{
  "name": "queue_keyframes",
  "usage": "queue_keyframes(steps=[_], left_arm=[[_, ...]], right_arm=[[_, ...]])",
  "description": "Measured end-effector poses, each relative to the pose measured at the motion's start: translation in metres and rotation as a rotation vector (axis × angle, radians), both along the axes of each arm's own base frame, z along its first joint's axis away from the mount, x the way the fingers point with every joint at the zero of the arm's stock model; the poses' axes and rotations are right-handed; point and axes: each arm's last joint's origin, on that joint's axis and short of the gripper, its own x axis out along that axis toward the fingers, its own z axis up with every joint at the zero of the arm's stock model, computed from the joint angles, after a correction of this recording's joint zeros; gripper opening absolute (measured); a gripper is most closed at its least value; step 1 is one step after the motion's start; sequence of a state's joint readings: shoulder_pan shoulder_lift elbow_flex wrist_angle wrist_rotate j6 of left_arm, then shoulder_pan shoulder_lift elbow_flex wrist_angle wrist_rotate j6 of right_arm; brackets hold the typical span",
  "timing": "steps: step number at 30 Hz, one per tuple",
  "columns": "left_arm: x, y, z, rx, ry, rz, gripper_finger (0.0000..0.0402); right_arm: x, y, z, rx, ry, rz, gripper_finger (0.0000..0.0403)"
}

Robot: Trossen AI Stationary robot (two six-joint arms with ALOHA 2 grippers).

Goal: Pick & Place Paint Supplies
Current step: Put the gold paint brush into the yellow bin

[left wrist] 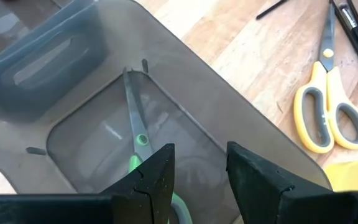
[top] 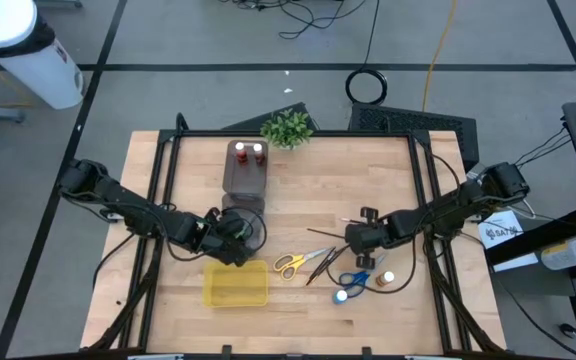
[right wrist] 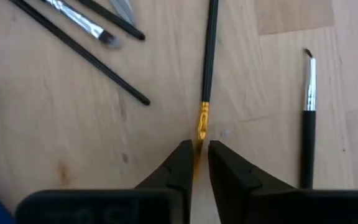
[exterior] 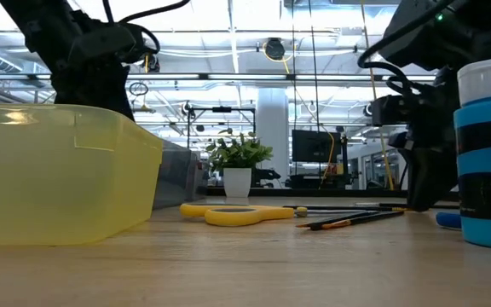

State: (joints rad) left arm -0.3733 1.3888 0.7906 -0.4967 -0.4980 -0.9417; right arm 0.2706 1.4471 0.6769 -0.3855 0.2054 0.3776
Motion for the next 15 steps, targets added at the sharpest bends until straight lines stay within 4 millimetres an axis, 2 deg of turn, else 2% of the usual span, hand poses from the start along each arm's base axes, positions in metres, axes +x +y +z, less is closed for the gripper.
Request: queue_keyframes(steps=[6,15], left_arm=[[0.0001,0.0,0.0001,0.002,0.0,-0.004,0.0157],[0.0001,0.0,0.0001,0.002,0.0,-0.004,0.0157]], right_arm=[[-0.0004,-0.0002,0.0027,0.002,-0.013,0.001,0.0005],[-0.0024,-0.0009,0.0066,0.01,-0.049,-0.005,0.0001]])
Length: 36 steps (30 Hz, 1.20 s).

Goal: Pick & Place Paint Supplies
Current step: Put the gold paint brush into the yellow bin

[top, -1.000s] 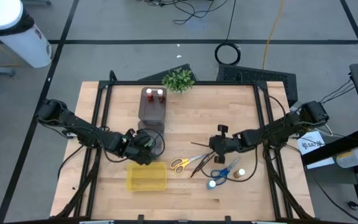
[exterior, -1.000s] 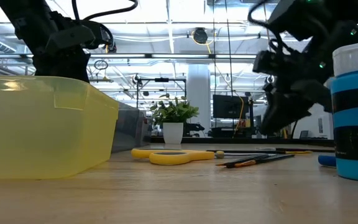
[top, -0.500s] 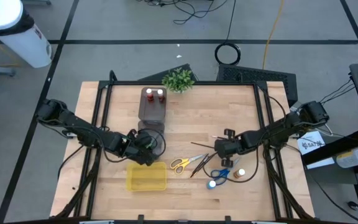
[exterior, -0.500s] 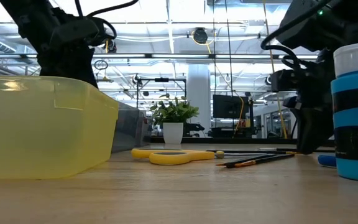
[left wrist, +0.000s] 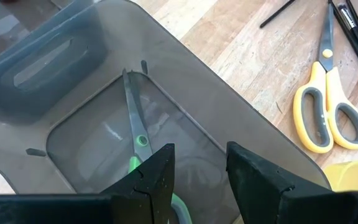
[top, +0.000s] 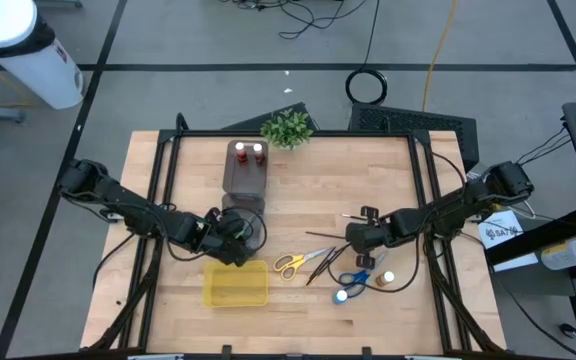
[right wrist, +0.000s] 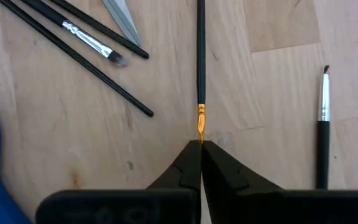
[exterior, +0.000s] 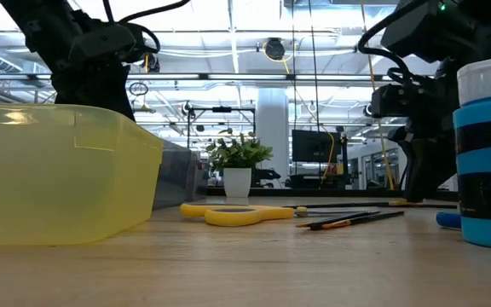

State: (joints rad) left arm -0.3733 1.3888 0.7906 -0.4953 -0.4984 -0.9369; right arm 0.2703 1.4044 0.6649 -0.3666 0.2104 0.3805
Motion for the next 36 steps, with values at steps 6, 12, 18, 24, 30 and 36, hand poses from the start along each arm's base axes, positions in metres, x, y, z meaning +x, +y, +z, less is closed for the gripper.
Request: queue_keyframes(steps=[6,12,18,24,30,36], left_arm=[[0.0,0.0,0.0,0.0,0.0,0.0,0.0157],[0.0,0.0,0.0,0.001,-0.001,0.001,0.0157],[0.0,0.001,0.0,0.001,-0.001,0.004,0.0157],[0.0,0.001,0.0,0.002,-0.001,0.004,0.0157],[0.003,0.001,0.002,0.033,-0.026,-0.013,0.0157],[0.005,0.0,0.003,0.04,-0.042,-0.034,0.0157]], right_arm=[[-0.007,-0.002,-0.009,-0.001,0.015,0.0,0.0001],[-0.004,-0.002,-0.009,-0.011,-0.014,0.017,0.0],[0.0,-0.001,-0.006,-0.029,-0.067,0.032,0.0],[0.005,0.0,0.003,-0.045,-0.169,0.06,0.0],[0.007,0.007,0.024,-0.063,-0.33,0.129,0.0],[0.01,0.02,0.04,-0.076,-0.478,0.24,0.0]])
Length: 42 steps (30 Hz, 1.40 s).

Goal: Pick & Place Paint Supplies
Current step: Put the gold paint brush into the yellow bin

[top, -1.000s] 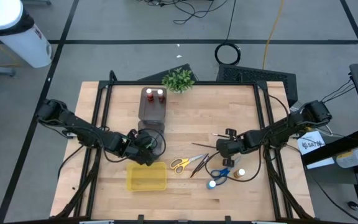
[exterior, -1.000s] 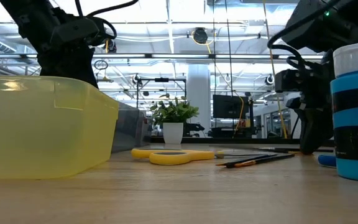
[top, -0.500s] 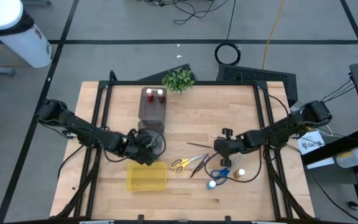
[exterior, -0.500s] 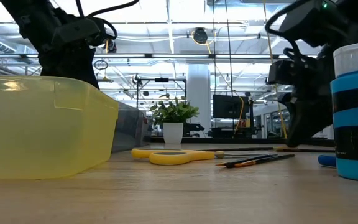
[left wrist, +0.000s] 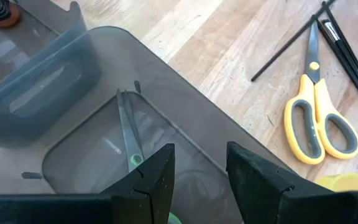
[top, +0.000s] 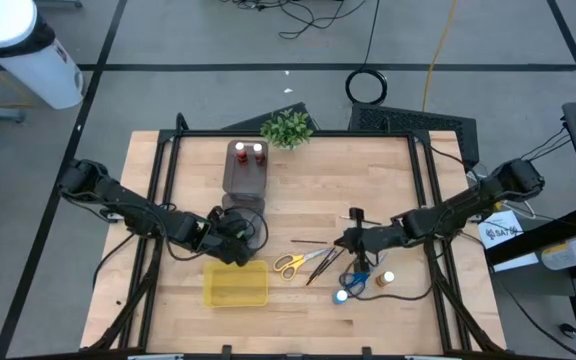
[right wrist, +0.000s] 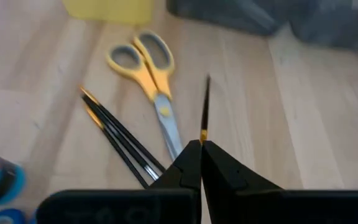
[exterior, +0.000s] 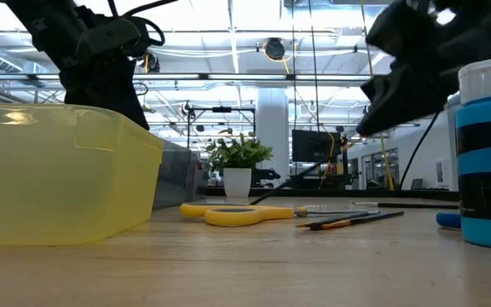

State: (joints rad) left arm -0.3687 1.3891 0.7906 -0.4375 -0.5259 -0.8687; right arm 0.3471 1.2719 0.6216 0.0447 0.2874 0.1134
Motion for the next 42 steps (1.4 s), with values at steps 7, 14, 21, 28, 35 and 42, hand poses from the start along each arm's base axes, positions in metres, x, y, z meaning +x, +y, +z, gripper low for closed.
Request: queue_keyframes(steps=[7,14,21,28,35,42], left_arm=[[0.001,0.0,0.0,-0.002,-0.007,-0.002,0.0157],[0.011,-0.004,0.008,0.013,-0.113,-0.077,0.0157],[0.03,-0.011,0.031,0.076,-0.353,-0.257,0.0157],[0.056,-0.01,0.02,0.139,-0.429,-0.42,0.0157],[0.095,-0.013,-0.028,0.231,-0.463,-0.547,0.0201],[0.136,-0.008,-0.05,0.273,-0.372,-0.56,0.0247]], right_arm=[[0.002,0.005,0.004,-0.01,-0.052,0.043,0.0],[0.002,0.005,0.004,-0.011,-0.052,0.043,0.0],[0.002,0.005,0.004,-0.011,-0.052,0.043,0.0],[0.002,0.004,0.004,-0.011,-0.052,0.039,0.0],[0.002,0.004,0.004,-0.009,-0.053,0.036,0.0],[0.002,0.004,0.005,-0.009,-0.055,0.037,0.0]])
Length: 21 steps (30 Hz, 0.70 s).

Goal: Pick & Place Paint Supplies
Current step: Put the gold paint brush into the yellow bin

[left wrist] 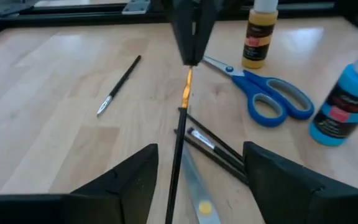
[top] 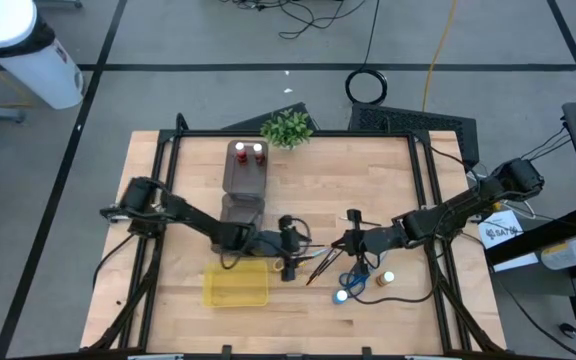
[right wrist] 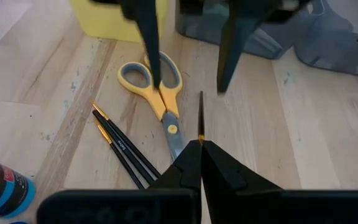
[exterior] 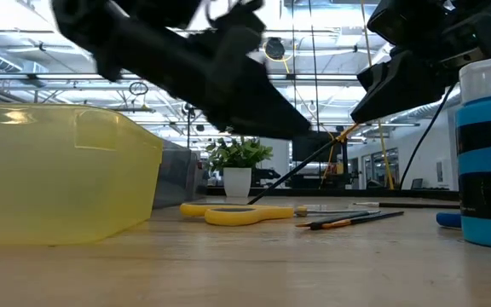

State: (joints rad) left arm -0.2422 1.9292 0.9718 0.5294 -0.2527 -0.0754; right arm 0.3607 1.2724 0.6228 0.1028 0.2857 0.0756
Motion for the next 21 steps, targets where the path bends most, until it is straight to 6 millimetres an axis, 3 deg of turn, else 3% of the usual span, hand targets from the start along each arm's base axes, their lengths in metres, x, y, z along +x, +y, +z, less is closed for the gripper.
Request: queue_keyframes(steps=[7,10,13,18,21], left_arm=[[0.03,0.005,-0.012,0.082,0.085,-0.004,0.0251],[0.035,0.007,-0.01,0.095,0.16,0.004,0.023],[0.036,0.009,-0.007,0.089,0.228,0.018,0.0174],[0.037,0.011,0.003,0.066,0.28,0.017,0.0029],[0.038,0.01,0.017,0.076,0.312,0.002,0.0021]], right_arm=[[0.0,0.0,0.0,0.0,-0.003,0.001,0.0],[0.0,0.0,0.0,-0.001,-0.002,0.001,0.0],[0.0,0.0,0.0,-0.003,0.001,0.001,0.0],[0.001,0.0,0.001,-0.018,-0.014,-0.015,0.0],[0.001,-0.002,0.005,-0.038,-0.051,-0.054,0.0]])
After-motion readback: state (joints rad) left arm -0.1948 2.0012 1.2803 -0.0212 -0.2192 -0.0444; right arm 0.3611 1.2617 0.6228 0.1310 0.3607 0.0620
